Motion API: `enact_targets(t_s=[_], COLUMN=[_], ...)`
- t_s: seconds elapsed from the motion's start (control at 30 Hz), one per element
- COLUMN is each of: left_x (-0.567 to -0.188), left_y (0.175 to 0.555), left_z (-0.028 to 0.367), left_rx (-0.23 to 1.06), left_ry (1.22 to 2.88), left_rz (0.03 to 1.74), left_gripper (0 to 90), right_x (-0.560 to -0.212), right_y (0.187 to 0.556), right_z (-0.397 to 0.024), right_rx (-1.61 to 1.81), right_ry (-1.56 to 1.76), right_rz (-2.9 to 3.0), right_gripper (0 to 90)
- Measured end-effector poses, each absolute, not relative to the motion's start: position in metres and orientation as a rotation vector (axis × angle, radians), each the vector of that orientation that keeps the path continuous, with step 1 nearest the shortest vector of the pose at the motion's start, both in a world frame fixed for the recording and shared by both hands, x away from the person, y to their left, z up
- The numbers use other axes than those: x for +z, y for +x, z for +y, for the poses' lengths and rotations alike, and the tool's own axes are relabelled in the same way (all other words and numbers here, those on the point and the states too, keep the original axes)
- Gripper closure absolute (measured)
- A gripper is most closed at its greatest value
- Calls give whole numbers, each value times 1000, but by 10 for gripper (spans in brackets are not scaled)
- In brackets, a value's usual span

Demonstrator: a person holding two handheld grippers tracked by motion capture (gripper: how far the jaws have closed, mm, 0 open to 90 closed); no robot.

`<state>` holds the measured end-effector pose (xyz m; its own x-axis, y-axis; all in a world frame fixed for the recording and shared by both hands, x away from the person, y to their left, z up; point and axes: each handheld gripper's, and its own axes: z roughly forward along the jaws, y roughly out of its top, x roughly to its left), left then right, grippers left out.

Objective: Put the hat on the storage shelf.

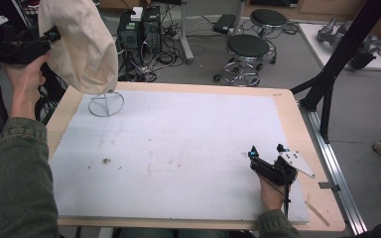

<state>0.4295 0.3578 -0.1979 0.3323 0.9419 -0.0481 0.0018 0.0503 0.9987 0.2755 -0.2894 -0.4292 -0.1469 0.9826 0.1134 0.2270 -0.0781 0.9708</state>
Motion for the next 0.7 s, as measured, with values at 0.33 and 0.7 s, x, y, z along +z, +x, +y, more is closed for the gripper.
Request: enact_targets(t_s=[0.33, 0.7], left_x=[-208, -209], left_y=[425, 400], left_z=[363, 365], left_rx=[879, 890], left_ry=[1310, 1258], left_rz=[950, 916], left_gripper=[370, 267], right_x=[-429, -429], right_y=[276, 275], right_z=[-289, -289], right_rx=[1287, 1287], right_ry=[1364, 1368], right_rz=[1450, 1447], right_gripper=[56, 56])
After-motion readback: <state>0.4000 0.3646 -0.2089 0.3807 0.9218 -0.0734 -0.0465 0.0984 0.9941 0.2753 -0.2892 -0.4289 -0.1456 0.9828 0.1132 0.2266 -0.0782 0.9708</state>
